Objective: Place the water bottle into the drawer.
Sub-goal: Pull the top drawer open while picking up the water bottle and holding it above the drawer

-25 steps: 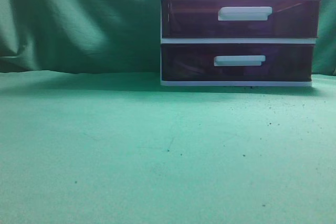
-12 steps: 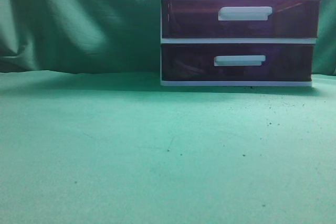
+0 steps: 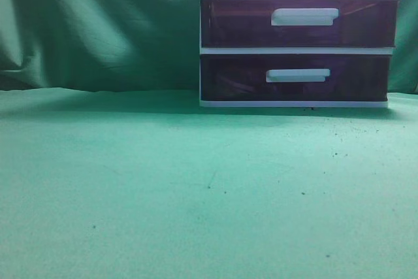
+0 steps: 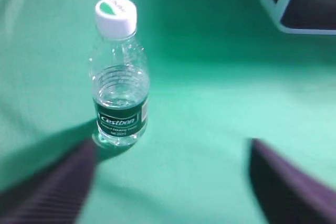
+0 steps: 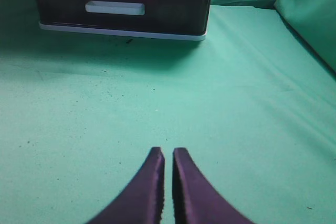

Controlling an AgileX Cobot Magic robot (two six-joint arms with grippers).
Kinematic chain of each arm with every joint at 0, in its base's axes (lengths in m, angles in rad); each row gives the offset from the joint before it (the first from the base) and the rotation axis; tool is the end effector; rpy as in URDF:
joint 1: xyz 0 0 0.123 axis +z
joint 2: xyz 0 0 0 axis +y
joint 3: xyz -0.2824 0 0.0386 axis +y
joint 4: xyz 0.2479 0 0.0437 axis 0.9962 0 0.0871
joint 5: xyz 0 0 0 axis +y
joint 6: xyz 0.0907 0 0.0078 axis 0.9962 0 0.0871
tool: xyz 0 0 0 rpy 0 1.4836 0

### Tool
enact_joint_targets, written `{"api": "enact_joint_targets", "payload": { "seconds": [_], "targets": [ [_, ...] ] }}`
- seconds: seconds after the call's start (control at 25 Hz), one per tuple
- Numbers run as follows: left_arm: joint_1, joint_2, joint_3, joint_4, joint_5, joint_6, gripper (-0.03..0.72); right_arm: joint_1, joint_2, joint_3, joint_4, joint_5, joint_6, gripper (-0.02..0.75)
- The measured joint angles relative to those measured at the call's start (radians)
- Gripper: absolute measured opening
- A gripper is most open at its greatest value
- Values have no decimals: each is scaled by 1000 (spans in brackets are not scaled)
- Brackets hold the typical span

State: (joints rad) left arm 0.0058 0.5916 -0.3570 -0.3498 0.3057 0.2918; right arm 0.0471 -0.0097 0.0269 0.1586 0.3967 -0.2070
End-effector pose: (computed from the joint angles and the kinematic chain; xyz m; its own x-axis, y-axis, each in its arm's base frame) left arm 0.1205 -0.0087 0.2591 -0.4254 -0.0452 -0.9039 0.0695 0.9942 -0.0824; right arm 0.0517 0.0080 0.1694 -0.3094 -0.0750 -0.9480 -0.1238 0.9916 -0.0381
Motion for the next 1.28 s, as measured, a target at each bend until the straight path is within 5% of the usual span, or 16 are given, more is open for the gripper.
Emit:
{"api": "enact_joint_targets", "payload": {
  "seconds": [0.12, 1.12, 1.28],
  "targets": [
    [0, 90, 0, -20, -100, 0, 652, 0, 0, 0, 0, 0, 0, 48],
    [0, 868, -242, -37, -494, 15, 644, 0, 0, 0, 0, 0, 0, 48],
    [0, 877, -248, -35, -494, 16, 432, 0, 0, 0, 0, 0, 0, 48]
  ]
}}
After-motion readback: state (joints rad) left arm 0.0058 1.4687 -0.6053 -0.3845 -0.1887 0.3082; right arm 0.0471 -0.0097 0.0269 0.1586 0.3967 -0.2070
